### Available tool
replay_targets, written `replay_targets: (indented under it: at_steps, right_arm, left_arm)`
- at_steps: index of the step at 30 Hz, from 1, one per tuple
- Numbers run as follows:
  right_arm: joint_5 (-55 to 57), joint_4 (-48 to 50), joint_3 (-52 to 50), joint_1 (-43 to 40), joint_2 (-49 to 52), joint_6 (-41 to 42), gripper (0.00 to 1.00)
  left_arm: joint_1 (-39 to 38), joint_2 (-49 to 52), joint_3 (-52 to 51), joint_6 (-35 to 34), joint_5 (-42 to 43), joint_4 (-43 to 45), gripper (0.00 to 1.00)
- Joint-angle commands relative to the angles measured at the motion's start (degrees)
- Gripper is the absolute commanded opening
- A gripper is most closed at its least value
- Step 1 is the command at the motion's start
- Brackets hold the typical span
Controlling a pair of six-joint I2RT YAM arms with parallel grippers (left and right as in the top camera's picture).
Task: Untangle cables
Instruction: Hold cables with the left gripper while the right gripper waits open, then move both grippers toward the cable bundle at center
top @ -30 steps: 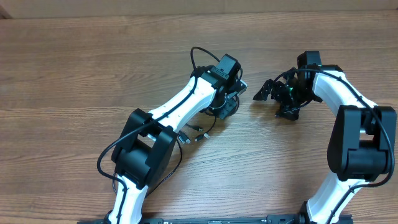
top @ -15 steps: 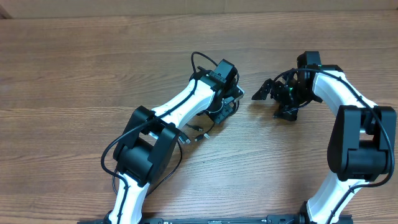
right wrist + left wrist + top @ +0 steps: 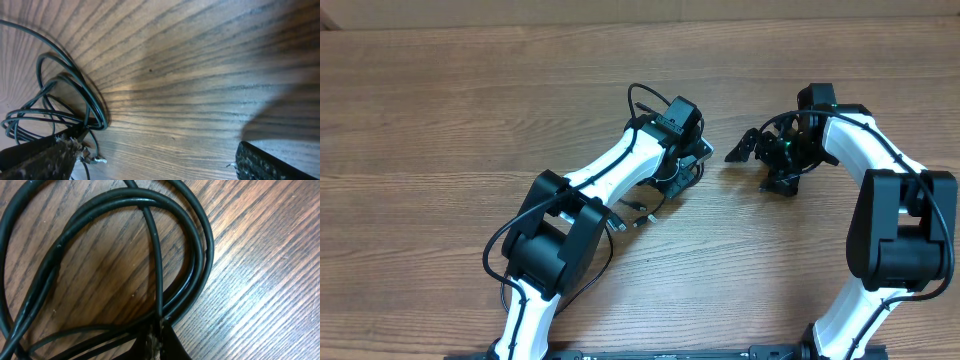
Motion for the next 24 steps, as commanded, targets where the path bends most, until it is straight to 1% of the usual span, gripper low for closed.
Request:
replay_targets:
  at_steps: [1,7,13,17,21,24]
  right_arm:
    - [-0.33,-0.44,-0.57,0.26,-0.68,-0.31,1.00]
    - [-0.35,-1.31,-0.57,0.26,-0.68,-0.66,1.00]
    - [-0.33,-1.29,-0.61,1.53,-0.68,-0.68,1.00]
    - [-0.33,-1.05,-0.61,3.43,-0.68,-0.68,1.00]
    - [-0.35,-0.87,-0.61,5.84,-0.70,-0.63,1.00]
    - [-0.35,-0.63,-0.61,7.93,-0.68,-0.61,1.00]
  left_arm:
    - [0.26,0.76,-0.04,0.46,0.02,-0.46,0.04]
    - [1.25,-1.60,2.80,-0.48,0.74,-2.64,0.04]
    - [4.87,-4.20,2.82,-0.83,9.86,-4.11,0.04]
    - [8.90,-5.01,2.84,-0.42,20.06,-4.87,0.04]
    - [13.84,-5.22,2.84,3.61,35.36,-6.91,0.04]
    - [17.25,-5.22,2.84,6.75,43.19,-8.87,0.04]
